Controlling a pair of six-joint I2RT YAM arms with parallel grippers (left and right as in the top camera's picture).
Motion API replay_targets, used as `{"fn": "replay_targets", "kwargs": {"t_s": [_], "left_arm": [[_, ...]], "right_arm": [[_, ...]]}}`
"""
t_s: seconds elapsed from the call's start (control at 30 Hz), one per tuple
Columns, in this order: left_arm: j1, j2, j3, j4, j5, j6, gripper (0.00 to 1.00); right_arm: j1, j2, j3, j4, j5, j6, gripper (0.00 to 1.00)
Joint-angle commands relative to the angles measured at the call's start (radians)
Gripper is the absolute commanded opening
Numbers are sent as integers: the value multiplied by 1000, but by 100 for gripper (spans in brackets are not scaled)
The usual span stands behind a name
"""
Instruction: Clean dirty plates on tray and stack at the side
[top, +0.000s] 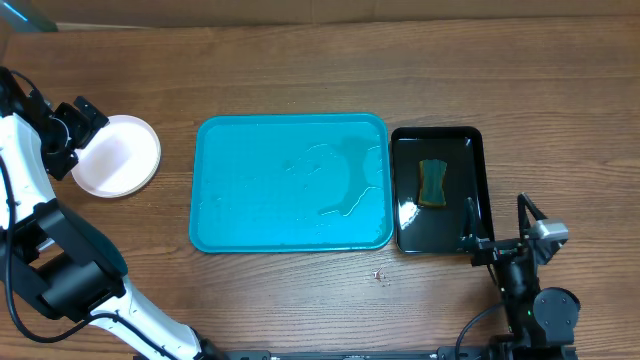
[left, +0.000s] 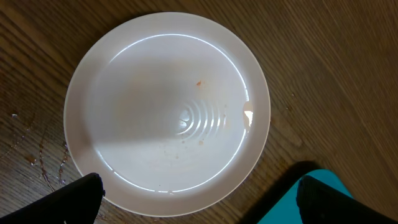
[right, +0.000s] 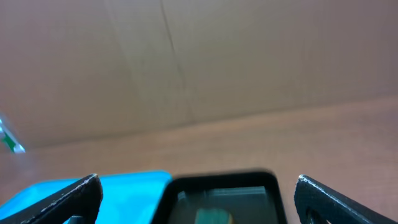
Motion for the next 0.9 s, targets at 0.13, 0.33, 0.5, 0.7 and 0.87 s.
{"fn": "replay_targets", "kwargs": {"t_s": [0.13, 0.33, 0.5, 0.7, 0.87], "left_arm": [[4, -3, -7, 0, 11, 4, 100], [4, -3, -7, 0, 11, 4, 100], [4, -3, -7, 0, 11, 4, 100], [4, -3, -7, 0, 11, 4, 100], [4, -3, -7, 0, 11, 5, 100]], "right_arm": [[0, -12, -11, -51, -21, -127, 100], [0, -12, -11, -51, -16, -325, 100], [0, -12, -11, -50, -12, -310, 100], [-2, -12, -11, -50, -12, -310, 100], [-2, -12, -11, -50, -12, -310, 100]]}}
